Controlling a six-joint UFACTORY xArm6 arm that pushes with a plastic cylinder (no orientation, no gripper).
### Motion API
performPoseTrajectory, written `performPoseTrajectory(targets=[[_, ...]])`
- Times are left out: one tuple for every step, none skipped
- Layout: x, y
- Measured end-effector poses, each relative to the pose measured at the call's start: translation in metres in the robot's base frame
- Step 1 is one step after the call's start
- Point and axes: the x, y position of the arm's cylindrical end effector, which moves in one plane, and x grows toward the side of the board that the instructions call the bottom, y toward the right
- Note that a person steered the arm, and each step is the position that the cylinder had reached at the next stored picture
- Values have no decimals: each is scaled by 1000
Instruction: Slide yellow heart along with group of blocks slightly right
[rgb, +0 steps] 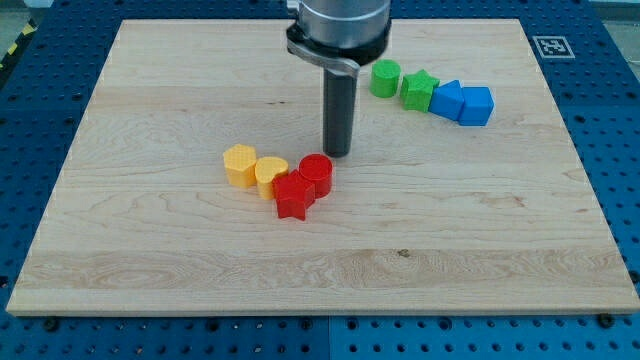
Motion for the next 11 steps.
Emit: performPoseTrajectory(targets=[[-20, -51], [-26, -118], [-14, -153], [6, -169], [24, -169], [23, -152], [21, -132], [20, -123], [17, -136], [26, -147], [46, -127]])
